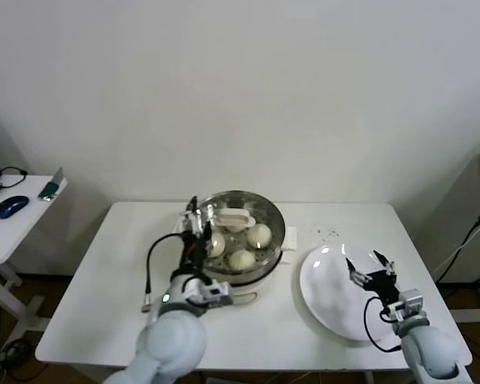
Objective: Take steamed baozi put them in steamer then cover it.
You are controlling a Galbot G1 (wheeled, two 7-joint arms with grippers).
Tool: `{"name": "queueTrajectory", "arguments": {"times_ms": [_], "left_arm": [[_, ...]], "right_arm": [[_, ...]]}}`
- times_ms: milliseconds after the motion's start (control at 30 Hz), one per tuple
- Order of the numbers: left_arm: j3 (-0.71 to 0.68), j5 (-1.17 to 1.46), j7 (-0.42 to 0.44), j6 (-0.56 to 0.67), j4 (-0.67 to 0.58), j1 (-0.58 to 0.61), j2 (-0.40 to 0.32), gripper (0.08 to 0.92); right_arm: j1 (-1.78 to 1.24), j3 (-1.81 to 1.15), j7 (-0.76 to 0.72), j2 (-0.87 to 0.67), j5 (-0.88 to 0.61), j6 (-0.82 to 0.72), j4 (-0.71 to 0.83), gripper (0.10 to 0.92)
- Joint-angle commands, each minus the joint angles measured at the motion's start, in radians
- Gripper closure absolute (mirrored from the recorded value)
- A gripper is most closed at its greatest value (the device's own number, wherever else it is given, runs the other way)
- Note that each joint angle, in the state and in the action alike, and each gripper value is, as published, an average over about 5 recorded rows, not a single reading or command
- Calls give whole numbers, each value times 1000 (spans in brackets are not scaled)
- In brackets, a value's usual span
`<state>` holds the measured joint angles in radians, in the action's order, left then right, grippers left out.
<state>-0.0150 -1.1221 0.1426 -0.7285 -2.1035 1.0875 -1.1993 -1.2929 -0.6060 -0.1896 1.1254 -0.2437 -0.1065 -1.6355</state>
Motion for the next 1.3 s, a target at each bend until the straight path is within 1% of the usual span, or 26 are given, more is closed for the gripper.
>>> {"name": "queueTrajectory", "arguments": {"times_ms": [33,133,233,333,433,600,767,1300], "left_arm": [[424,672,-356,491,-122,261,48,177],[550,849,-350,626,-121,354,25,177],[655,1022,-331,720,-98,431,-10,177],[723,1147,-305,786,-47,483,-45,177],[750,1232,-281,821,8,511,-73,177],[754,1287,-253,836,103,519,-111,177],[749,1296,-223,825,149,518,-131,177],[734,1281,-203,798,139,517,-150,177]], "right_arm": [[-30,-5,-9,13,-5,2,-29,203],[-37,-7,-11,21,0,8,-34,203],[-43,-11,-15,32,1,13,-39,203],[-49,-15,-19,41,0,23,-39,203],[-51,-17,-23,47,0,36,-37,203],[-55,-19,-29,56,-6,77,-38,203],[-52,-21,-29,71,-29,119,-38,203],[-72,-49,-45,86,-39,154,-39,203]]}}
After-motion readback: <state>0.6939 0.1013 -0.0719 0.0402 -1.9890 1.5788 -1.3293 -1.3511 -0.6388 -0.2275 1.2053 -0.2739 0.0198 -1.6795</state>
